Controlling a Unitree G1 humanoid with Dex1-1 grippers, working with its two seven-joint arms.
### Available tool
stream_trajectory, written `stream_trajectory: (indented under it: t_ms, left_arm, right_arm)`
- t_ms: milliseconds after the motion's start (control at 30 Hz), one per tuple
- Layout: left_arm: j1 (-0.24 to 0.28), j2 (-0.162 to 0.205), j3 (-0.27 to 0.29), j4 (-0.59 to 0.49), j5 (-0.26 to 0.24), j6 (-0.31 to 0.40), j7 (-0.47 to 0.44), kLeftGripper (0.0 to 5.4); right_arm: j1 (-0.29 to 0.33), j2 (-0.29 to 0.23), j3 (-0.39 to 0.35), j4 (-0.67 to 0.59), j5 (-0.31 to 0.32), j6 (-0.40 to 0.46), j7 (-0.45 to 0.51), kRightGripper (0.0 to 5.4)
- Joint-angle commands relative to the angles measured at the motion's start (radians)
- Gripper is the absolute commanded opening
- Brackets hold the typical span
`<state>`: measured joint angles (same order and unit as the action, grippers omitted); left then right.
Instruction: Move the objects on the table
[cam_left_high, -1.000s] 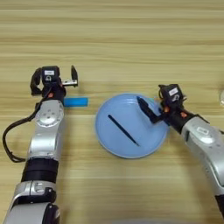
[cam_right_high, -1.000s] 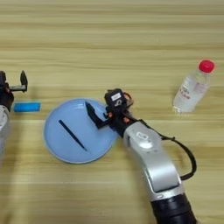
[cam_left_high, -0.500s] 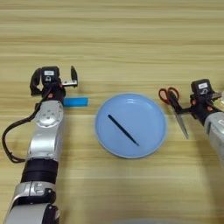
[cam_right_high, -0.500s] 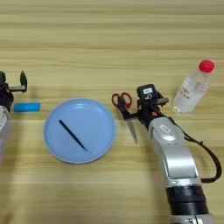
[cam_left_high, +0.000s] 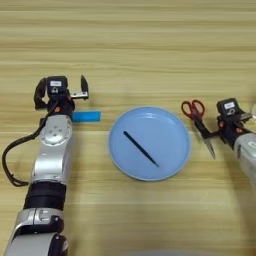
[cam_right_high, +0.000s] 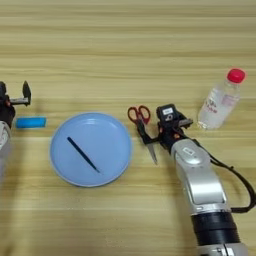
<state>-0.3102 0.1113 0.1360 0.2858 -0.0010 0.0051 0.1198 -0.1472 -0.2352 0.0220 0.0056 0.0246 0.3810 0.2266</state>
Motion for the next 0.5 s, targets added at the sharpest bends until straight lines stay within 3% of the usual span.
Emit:
stream_trajectory:
  t_ms: [33,500]
  left_arm:
    - [0.006,0.003,-0.002,-0.01,0.012,0.015,0.005,5.4]
    - [0.004,0.002,-0.003,-0.008,0.012,0.015,0.006,5.4]
  right_arm:
    - [-0.007,-0.004,0.016,0.037,-0.016,-0.011,0.005,5.37]
    - [-0.016,0.005,0.023,0.093,-0.017,-0.02,0.014,5.37]
